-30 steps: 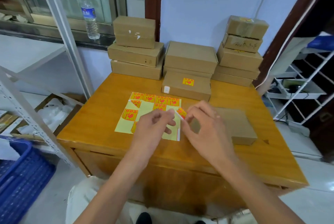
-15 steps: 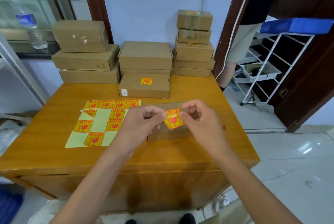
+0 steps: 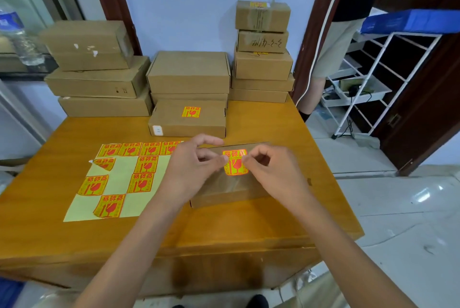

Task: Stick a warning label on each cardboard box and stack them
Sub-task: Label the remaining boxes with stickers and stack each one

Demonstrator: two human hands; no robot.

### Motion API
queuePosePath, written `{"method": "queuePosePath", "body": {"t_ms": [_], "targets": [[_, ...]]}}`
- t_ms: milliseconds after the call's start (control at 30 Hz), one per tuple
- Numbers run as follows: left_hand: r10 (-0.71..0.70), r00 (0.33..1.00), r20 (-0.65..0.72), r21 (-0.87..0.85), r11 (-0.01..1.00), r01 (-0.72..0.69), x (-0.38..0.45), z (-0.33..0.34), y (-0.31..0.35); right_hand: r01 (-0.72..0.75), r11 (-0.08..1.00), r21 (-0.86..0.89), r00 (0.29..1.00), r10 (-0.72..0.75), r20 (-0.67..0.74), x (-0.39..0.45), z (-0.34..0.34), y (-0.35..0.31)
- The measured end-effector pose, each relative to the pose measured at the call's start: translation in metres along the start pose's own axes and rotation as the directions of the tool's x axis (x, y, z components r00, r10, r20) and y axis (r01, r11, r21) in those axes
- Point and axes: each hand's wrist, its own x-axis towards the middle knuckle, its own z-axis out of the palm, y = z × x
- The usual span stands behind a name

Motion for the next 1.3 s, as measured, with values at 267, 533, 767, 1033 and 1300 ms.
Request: {"method": "queuePosePath", "body": {"t_ms": [267, 533, 767, 1033, 1300], "targets": [[0.18, 0.979, -0.094, 0.477, 0.871, -0.115, 0.004, 0.014, -0.012, 0.046, 0.966, -0.256, 0.999, -0.042, 0.021, 0.016, 0.013, 0.008], [0.218, 0.969, -0.114, 0.511, 0.85, -0.131, 0.012, 0.017, -0.017, 0.031, 0.936, -0.351, 0.999, -0.041, -0.021, 0.022, 0.021, 0.007], [0.247, 0.955, -0.161, 0.475, 0.868, -0.145, 0.015, 0.021, -0.023, 0.013, 0.934, -0.357, 0.999, -0.025, -0.029, 0.028, 0.023, 0.008], [0.325, 0.934, -0.147, 0.547, 0.814, -0.197, 0.016, 0.025, -0.03, 0.051, 0.904, -0.424, 0.996, -0.077, -0.044, 0.027, 0.025, 0.014], [0.324, 0.933, -0.156, 0.605, 0.778, -0.169, 0.011, 0.023, -0.036, 0.224, 0.858, -0.463, 0.971, -0.239, 0.027, 0.021, 0.016, 0.023]]}}
